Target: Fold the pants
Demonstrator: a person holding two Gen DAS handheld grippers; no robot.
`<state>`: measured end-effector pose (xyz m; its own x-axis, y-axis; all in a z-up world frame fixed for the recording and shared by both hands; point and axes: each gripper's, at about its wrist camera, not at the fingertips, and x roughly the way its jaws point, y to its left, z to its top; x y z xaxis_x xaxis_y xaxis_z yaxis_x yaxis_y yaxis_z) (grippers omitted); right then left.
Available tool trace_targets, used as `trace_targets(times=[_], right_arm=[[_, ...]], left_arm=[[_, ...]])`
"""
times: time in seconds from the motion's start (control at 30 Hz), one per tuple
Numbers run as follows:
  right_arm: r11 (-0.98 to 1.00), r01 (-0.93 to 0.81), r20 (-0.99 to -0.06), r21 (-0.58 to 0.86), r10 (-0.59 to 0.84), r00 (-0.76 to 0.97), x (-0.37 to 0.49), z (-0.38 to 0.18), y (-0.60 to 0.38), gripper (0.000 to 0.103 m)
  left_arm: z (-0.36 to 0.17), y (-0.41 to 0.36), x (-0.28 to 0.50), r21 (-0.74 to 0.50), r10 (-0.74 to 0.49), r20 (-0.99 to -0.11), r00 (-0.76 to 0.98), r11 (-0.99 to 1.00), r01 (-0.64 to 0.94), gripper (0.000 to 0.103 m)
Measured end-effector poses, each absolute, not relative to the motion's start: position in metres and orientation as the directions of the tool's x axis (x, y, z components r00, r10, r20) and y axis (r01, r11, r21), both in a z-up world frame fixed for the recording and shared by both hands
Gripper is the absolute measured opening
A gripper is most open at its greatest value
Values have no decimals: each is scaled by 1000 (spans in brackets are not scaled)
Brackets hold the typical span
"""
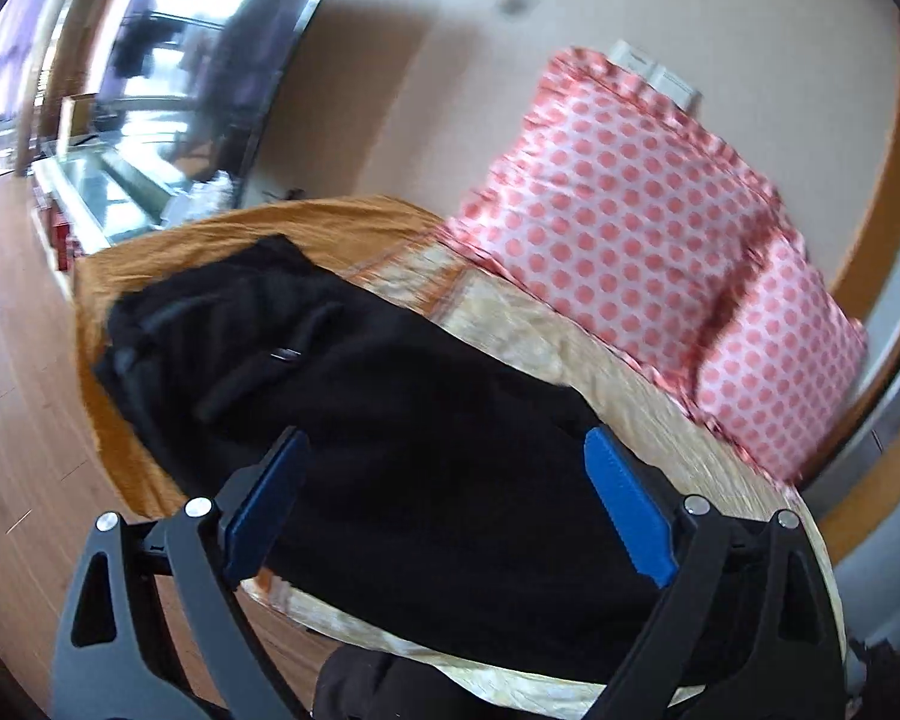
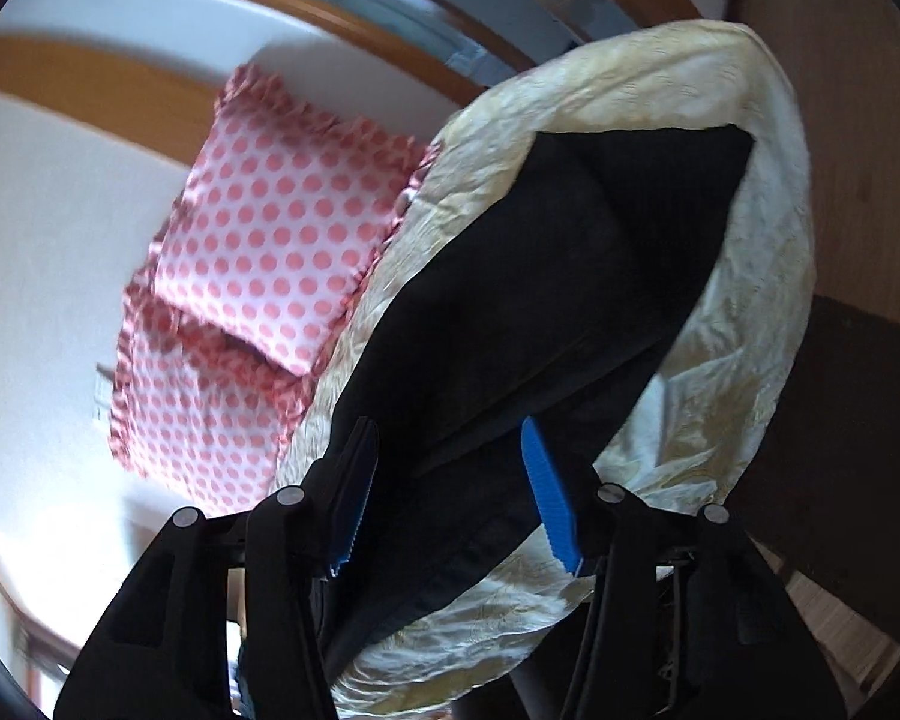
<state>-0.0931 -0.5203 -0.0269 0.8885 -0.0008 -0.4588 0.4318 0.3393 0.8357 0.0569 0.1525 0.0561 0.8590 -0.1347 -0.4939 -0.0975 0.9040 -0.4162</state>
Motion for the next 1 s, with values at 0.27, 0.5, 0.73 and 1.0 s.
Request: trace_targets(times=[0.27, 0.5, 0.73, 1.0], right_arm=[[315, 561, -582, 766, -31, 812, -84, -37, -533, 50], [321, 531, -564, 784, 10, 826, -82, -38, -519, 50], [289, 560, -588, 777, 15, 809, -79, -47, -523, 50], [310, 572, -568, 759, -113, 815, -86, -40, -535, 48]], left_arm=[[26, 42, 77, -290, -330, -582, 744, 938, 189, 97], [17, 11, 68, -170, -332, -596, 731, 942, 290, 100], [12, 9, 71, -201, -358, -613, 704, 933, 300, 100], [4, 15, 78, -244, -370, -636, 677, 929, 279, 100]])
